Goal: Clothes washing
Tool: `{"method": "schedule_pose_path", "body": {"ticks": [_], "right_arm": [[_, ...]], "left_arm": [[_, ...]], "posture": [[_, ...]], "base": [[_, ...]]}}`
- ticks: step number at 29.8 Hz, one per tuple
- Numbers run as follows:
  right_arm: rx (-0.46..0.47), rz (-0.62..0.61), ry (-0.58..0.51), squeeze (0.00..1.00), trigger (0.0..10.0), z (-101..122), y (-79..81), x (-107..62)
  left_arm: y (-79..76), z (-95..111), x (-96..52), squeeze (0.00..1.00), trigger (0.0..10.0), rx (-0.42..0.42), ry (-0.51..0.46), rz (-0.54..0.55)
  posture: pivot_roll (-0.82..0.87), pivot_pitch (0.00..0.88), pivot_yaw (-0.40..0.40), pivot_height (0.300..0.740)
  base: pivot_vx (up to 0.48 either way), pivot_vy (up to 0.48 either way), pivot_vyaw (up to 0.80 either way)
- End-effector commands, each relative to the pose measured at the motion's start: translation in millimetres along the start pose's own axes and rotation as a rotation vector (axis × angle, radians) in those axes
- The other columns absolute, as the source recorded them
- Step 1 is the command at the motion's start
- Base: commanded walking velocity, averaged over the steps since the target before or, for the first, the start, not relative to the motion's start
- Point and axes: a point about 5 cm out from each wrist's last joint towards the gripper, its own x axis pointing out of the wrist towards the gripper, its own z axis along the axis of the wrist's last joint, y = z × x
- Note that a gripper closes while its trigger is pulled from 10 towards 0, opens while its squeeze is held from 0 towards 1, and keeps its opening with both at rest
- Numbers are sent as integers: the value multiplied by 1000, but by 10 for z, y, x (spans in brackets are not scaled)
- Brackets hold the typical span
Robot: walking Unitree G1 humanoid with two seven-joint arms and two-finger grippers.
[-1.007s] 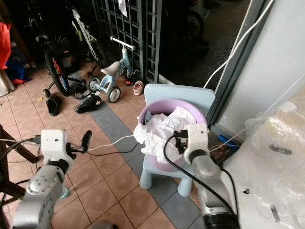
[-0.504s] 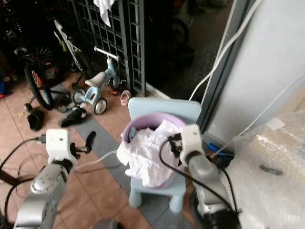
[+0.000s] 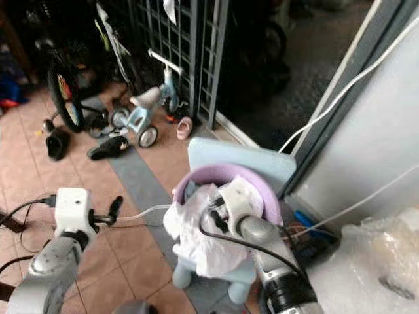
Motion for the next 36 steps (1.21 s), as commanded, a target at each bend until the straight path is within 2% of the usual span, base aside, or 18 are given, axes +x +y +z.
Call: {"method": "schedule_pose_path", "body": {"ticks": [1, 6, 11, 14, 15, 16, 17, 22, 31, 36], "right_arm": [[23, 8, 32, 0, 10000, -44, -16, 26], [82, 12, 83, 0, 10000, -79, 65, 112], [125, 45, 190, 0, 10000, -238, 225, 235], [63, 4, 191, 0, 10000, -172, 224, 318], [60, -15, 197, 0, 5059, -162, 209, 334], [60, -29, 201, 0, 5059, -156, 198, 344], [75, -49, 207, 0, 0, -143, 178, 352], [104, -103, 197, 0, 0, -78, 92, 361], [160, -80, 242, 0, 0, -227, 40, 300], [166, -77, 235, 0, 0, -183, -1, 308]], "left_arm": [[-14, 54, -66, 0, 10000, 9, -11, -5], [5, 0, -218, 0, 10000, 21, 30, 2], [-43, -43, -381, 0, 10000, 67, 73, -55], [-44, -83, -469, 0, 10000, 72, 110, -87], [-40, -84, -475, 0, 10000, 73, 113, -86], [-38, -84, -479, 0, 10000, 74, 116, -85], [-39, -80, -475, 0, 10000, 73, 116, -83], [-79, -49, -456, 0, 10000, 58, 116, -79], [-154, -63, -386, 0, 10000, 40, 119, -95], [-140, -31, -312, 0, 10000, 32, 105, -81]], "posture": [[168, 72, -55, 740], [187, 109, -53, 740], [189, 166, -44, 740], [185, 191, -50, 740], [186, 194, -52, 740], [186, 194, -52, 740], [183, 198, -58, 740], [168, 198, -70, 740], [151, 178, -86, 740], [143, 155, -96, 740]], "base": [[0, 0, 0], [0, 0, 0], [0, 0, 0], [0, 0, 0], [0, 0, 0], [0, 0, 0], [0, 0, 0], [0, 0, 0], [0, 0, 0], [0, 0, 0]]}}
